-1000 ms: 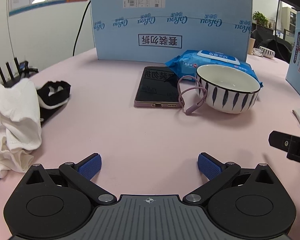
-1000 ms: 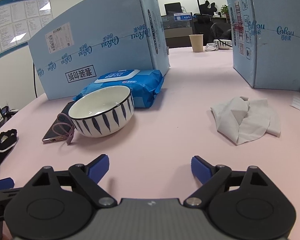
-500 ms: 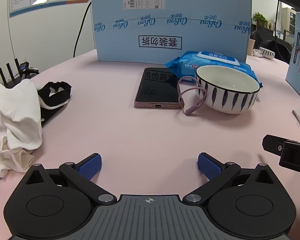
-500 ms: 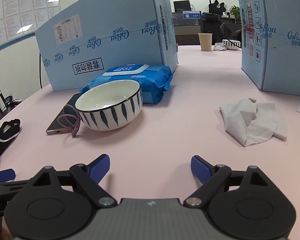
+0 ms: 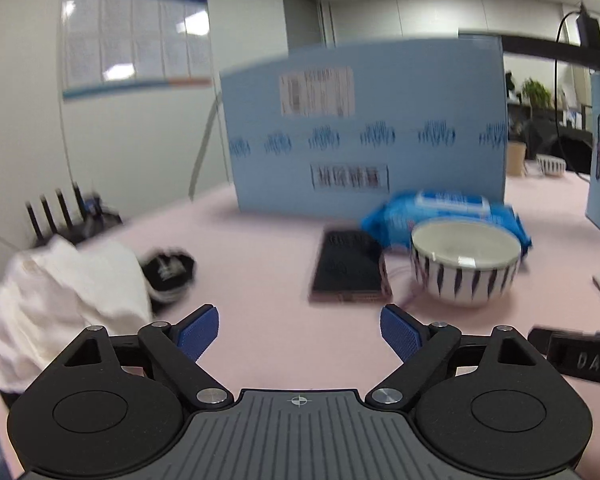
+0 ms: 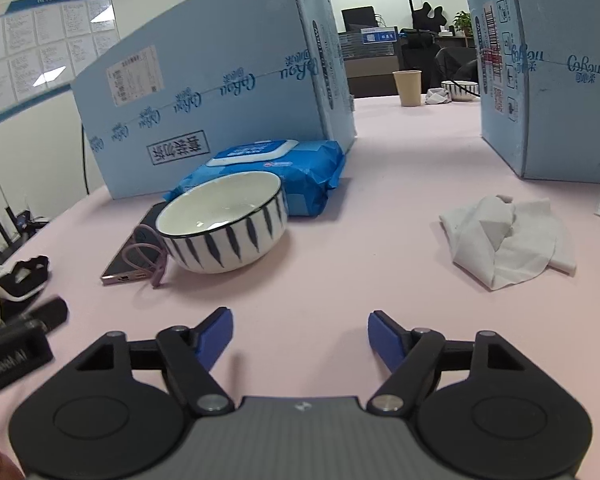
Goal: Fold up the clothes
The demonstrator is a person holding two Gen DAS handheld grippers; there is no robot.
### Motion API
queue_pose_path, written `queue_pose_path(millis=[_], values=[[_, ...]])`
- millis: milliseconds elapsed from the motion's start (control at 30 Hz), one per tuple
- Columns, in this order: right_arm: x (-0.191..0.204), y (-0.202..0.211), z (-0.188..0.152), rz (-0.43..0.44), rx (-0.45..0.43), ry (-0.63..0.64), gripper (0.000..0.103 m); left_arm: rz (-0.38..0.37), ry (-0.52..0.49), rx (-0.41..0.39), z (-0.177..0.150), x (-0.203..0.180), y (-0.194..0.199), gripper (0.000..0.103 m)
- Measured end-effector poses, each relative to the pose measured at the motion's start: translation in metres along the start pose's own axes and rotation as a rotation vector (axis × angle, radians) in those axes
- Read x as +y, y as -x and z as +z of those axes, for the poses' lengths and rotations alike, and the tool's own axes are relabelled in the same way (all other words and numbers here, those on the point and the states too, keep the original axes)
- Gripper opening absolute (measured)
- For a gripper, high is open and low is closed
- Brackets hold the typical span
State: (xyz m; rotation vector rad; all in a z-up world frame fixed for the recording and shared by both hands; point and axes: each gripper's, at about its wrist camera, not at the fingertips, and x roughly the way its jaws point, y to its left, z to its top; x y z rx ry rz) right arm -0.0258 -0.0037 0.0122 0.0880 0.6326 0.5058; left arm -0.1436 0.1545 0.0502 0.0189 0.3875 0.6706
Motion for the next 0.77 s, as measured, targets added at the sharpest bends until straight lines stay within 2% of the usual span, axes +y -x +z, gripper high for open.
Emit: queue_pose_path(millis=[33,100,167,233,267,367,500,533,600,633,667,700,733,767], values=[[0.001,0.001,0.000,0.001,-0.006,0.003,0.071,-0.009,0.011,0.009,0.002,0.003,-0.001,0.090],[0.003,0.001,0.001,-0.014,-0.013,0.006,0.082,-0.026,0.013,0.040,0.003,0.006,-0.006,0.090],[0.001,-0.003,0.002,-0.026,0.010,-0.007,0.085,-0.051,0.022,0.083,0.003,0.007,-0.012,0.093],[0.000,-0.004,0.002,-0.046,0.022,-0.014,0.089,-0.051,0.009,0.076,0.002,0.005,-0.011,0.096],[0.001,-0.004,0.003,-0.069,0.024,-0.002,0.096,-0.055,0.002,0.076,0.002,0.004,-0.011,0.096],[0.007,-0.006,0.004,-0.130,0.032,0.039,0.098,-0.088,0.016,0.058,0.001,0.007,-0.009,0.096],[0.009,-0.008,0.004,-0.096,0.067,0.038,0.103,-0.167,0.013,-0.001,-0.008,0.009,-0.004,0.093],[0.010,-0.009,0.004,-0.094,0.071,0.043,0.103,-0.180,0.022,0.000,-0.010,0.010,-0.005,0.087],[0.012,-0.010,0.003,-0.102,0.079,0.054,0.103,-0.197,0.048,0.017,-0.015,0.009,-0.008,0.052],[0.013,-0.010,0.003,-0.114,0.083,0.059,0.103,-0.192,0.061,0.031,-0.016,0.009,-0.010,0.046],[0.013,-0.010,0.003,-0.117,0.082,0.059,0.103,-0.184,0.072,0.036,-0.017,0.009,-0.011,0.035],[0.013,-0.010,0.002,-0.119,0.081,0.058,0.103,-0.179,0.081,0.028,-0.017,0.009,-0.010,0.017],[0.011,-0.010,0.002,-0.114,0.084,0.050,0.103,-0.182,0.084,0.016,-0.017,0.009,-0.008,0.011],[0.010,-0.010,0.001,-0.108,0.086,0.044,0.103,-0.185,0.091,0.006,-0.017,0.010,-0.007,0.008]])
